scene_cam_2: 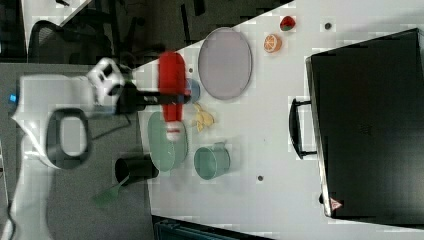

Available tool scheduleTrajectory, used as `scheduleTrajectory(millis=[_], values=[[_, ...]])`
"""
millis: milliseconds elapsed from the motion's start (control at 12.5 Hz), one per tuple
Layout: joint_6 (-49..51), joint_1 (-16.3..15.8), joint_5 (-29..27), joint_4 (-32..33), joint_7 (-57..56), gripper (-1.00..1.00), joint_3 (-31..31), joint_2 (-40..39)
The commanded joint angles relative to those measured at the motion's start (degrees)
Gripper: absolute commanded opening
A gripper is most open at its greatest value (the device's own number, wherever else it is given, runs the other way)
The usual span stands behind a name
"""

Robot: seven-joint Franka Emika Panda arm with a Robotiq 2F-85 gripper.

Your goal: Pick ketchup from plate and place it on table.

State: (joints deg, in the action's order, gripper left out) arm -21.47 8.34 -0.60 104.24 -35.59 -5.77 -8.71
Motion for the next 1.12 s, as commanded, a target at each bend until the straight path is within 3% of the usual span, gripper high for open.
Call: scheduleTrajectory(millis=[80,400,640,880,1120], values=[[-3.58,0.68,-0.65,9.45,1.98,0.24,2.08,-1.18],[-16.56,0.64,-0.65,20.56,1.97,0.24,2.22,-2.18],[-23.62,0.59,-0.65,25.25,1.98,0.29,2.15,-5.29],[-25.96,0.59,-0.65,26.34,1.97,0.93,2.12,-10.02],[-26.47,0.58,-0.65,25.24,2.25,1.00,1.94,-9.01]])
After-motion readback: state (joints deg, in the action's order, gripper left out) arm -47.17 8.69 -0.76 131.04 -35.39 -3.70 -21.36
